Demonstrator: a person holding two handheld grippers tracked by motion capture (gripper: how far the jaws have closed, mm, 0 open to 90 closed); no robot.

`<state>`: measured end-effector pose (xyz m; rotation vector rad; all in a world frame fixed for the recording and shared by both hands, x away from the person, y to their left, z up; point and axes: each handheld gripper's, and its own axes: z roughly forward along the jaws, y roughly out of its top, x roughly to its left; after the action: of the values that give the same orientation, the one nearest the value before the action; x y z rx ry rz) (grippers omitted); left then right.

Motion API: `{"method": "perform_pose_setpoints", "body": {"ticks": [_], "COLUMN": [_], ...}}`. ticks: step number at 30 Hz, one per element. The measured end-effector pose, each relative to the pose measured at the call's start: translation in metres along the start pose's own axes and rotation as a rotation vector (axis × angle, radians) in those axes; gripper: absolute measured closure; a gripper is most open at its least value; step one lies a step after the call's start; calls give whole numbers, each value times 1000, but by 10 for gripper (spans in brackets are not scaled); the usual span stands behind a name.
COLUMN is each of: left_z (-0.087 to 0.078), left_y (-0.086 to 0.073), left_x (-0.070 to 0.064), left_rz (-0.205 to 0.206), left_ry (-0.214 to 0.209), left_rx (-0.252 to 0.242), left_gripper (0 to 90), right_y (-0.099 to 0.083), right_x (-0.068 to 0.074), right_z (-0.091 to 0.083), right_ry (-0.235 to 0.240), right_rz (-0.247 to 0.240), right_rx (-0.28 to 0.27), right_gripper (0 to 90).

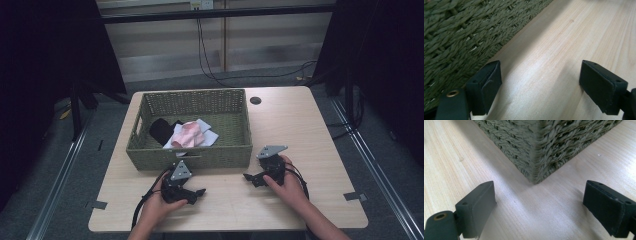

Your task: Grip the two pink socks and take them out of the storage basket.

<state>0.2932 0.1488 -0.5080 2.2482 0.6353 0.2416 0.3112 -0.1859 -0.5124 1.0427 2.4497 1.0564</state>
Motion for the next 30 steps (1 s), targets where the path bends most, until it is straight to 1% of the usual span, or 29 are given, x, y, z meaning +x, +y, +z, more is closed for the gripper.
{"method": "perform_pose_setpoints", "body": {"ticks": [5, 6, 8, 9, 10, 11, 14, 16, 17, 19, 20, 21, 24, 25, 26, 27, 29, 30], "left_z": [0, 0, -1, -4, -4, -7, -13, -15, -17, -23, -25, -26, -32, -33, -35, -37, -38, -40], "left_y": [0, 0, 0, 3, 3, 7, 13, 15, 17, 23, 25, 27, 34, 36, 38, 40, 42, 45], "left_x": [0, -1, 0, 2, 2, 4, 6, 6, 6, 9, 9, 10, 12, 13, 14, 15, 16, 17], "left_rz": [-6, -18, -13, -34, -34, -51, -57, -58, -56, -57, -62, -68, -72, -65, -52, -49, -51, -65], "left_ry": [5, 11, 12, 9, 9, -5, -13, -11, -5, -15, -18, -32, -40, -48, -46, -50, -48, -60], "left_rx": [-3, -2, 4, 31, 31, 69, 85, 85, 93, 120, 129, 136, 159, 169, 178, 191, 193, 188], "left_gripper": [183, 190, 207, 221, 222, 222, 223, 223, 223, 223, 223, 223, 227, 227, 228, 229, 231, 231], "right_y": [0, 0, 0, 0, 0, 0, 0, 0, 0, 0, 0, 0, 0, 0, 0, 0, 0, 0], "right_x": [0, 0, 0, 0, 0, 0, 0, 0, 0, 0, 0, 0, 0, 0, 0, 0, 0, 0], "right_z": [0, 0, 0, 0, 0, 0, 0, 0, 0, 0, 0, 0, 0, 0, 0, 0, 0, 0], "right_ry": [0, 0, 1, 1, 1, 1, 1, 0, 0, 0, 0, 1, 0, 0, 0, 1, 0, 0], "right_rz": [0, 0, 0, 0, 0, 0, 0, 0, 0, 0, 0, 0, 0, 0, 0, 0, 0, 0], "right_rx": [0, 0, 0, 0, 0, 0, 0, 0, 0, 0, 0, 0, 0, 0, 0, 0, 0, 0], "right_gripper": [101, 101, 101, 101, 101, 101, 101, 101, 101, 101, 101, 101, 102, 101, 101, 101, 101, 101]}}
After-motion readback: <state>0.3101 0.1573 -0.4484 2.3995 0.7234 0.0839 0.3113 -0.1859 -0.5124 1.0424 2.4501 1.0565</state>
